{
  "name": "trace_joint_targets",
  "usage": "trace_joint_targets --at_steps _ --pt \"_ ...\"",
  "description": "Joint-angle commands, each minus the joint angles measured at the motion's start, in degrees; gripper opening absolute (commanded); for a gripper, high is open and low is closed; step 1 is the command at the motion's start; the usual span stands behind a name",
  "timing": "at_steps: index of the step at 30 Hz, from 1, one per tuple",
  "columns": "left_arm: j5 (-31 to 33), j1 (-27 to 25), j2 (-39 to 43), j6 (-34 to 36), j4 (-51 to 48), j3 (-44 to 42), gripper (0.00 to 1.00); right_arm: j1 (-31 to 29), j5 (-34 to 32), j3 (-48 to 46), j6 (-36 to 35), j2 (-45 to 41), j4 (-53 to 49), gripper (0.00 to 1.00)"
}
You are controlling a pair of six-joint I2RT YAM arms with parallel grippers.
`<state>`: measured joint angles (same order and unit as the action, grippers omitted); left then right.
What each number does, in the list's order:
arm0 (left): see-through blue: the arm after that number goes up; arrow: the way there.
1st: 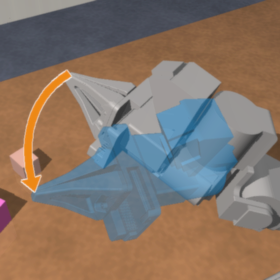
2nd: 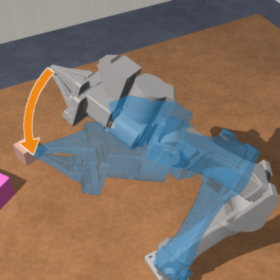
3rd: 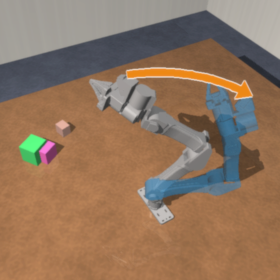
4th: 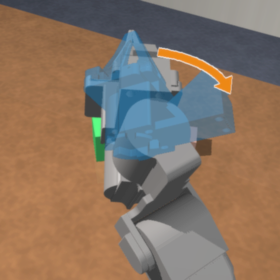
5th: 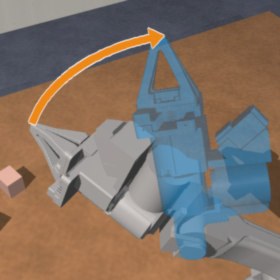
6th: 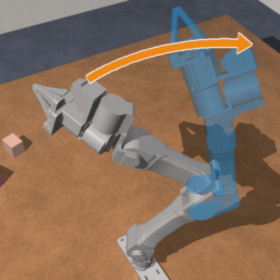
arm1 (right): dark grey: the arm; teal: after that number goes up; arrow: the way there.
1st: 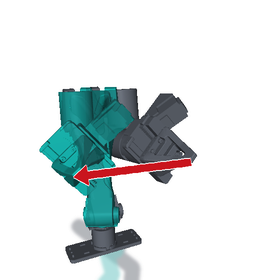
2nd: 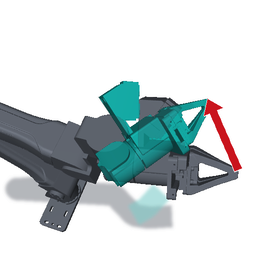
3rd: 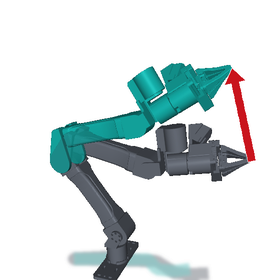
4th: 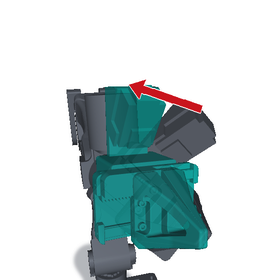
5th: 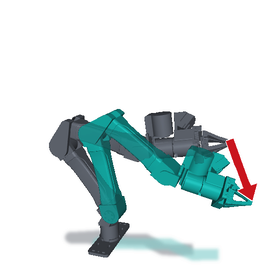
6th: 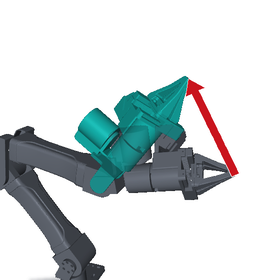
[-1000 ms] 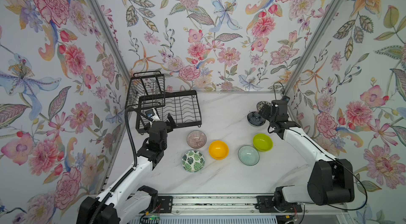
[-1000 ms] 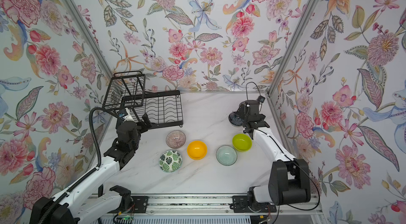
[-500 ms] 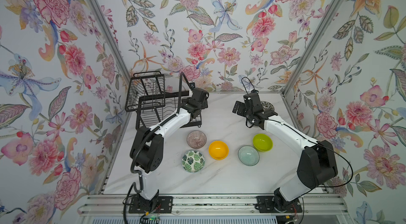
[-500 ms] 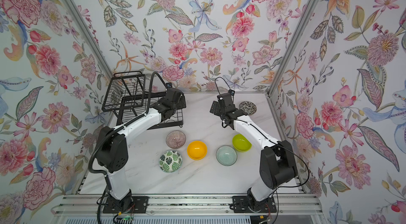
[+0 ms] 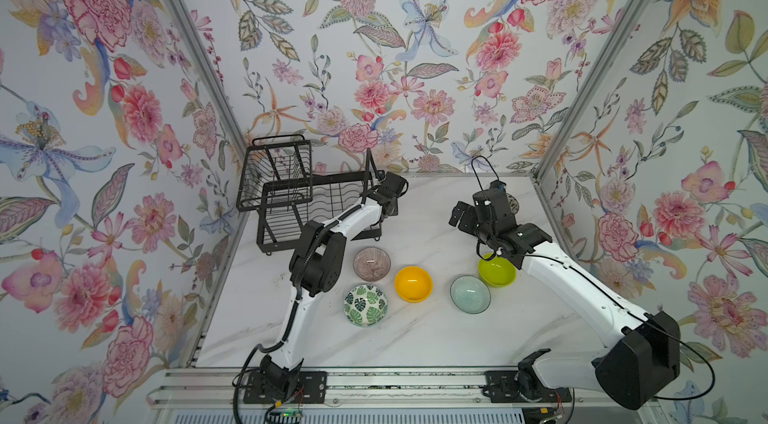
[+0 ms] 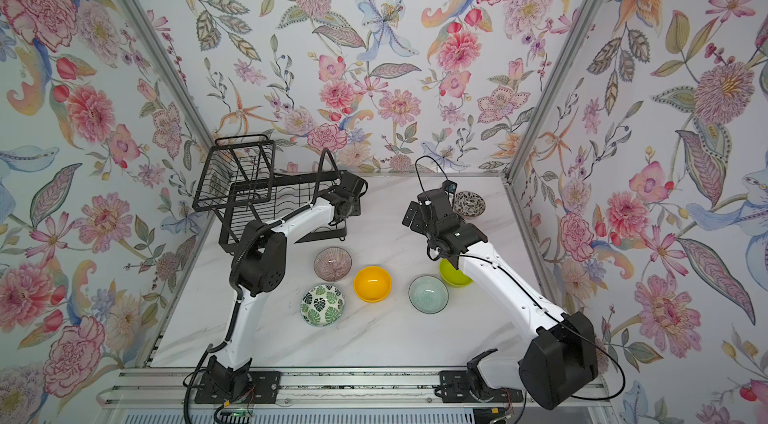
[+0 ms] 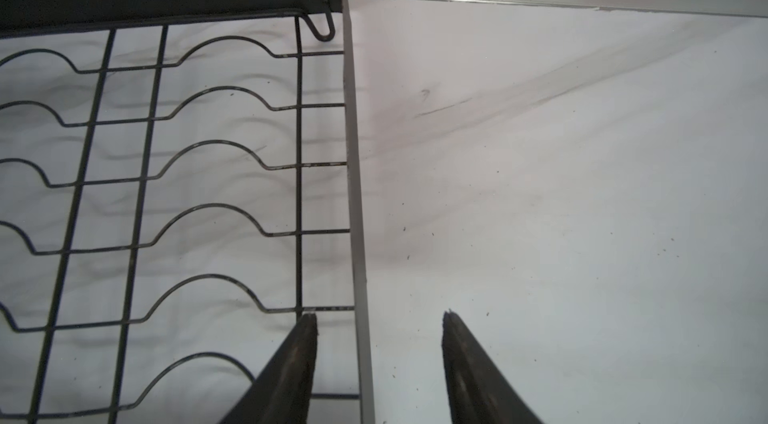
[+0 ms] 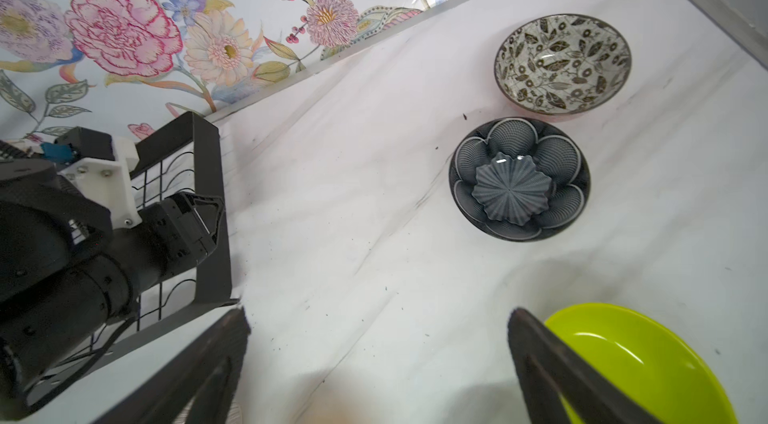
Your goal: Load the bowls into the dish rack
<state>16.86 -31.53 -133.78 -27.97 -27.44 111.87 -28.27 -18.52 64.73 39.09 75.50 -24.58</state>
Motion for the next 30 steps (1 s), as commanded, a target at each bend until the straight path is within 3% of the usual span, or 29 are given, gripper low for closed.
trace_joint_targets --at_steps 1,3,8,19,23,30 --pt "-2.6 -0.2 -3.2 -0.4 -3.0 4.1 0.31 -0.1 -2.8 -2.6 1.1 -3.4 -4.2 0.99" --pt "-4.1 -0.4 -3.9 -1.2 -2.8 4.9 0.21 0.1 -3.3 -3.4 1.2 -5.0 -5.2 0.99" --pt "-5.8 -2.8 -5.2 -2.1 -2.5 7.9 0.11 1.9 -2.8 -5.3 1.6 -7.8 -6.5 0.99" --pt "-11.6 -10.9 -9.7 -12.3 -4.1 20.0 0.1 11.6 4.3 -7.7 0.7 -11.1 -9.5 0.99" --pt "-12.8 -12.9 -10.7 -14.6 -3.2 23.3 0.22 14.2 6.2 -8.1 0.0 -11.9 -9.5 0.99" --pt "-12.0 -12.6 -6.2 -12.9 -4.1 24.5 0.62 16.5 8.9 -6.4 -1.1 -10.3 -9.5 0.99"
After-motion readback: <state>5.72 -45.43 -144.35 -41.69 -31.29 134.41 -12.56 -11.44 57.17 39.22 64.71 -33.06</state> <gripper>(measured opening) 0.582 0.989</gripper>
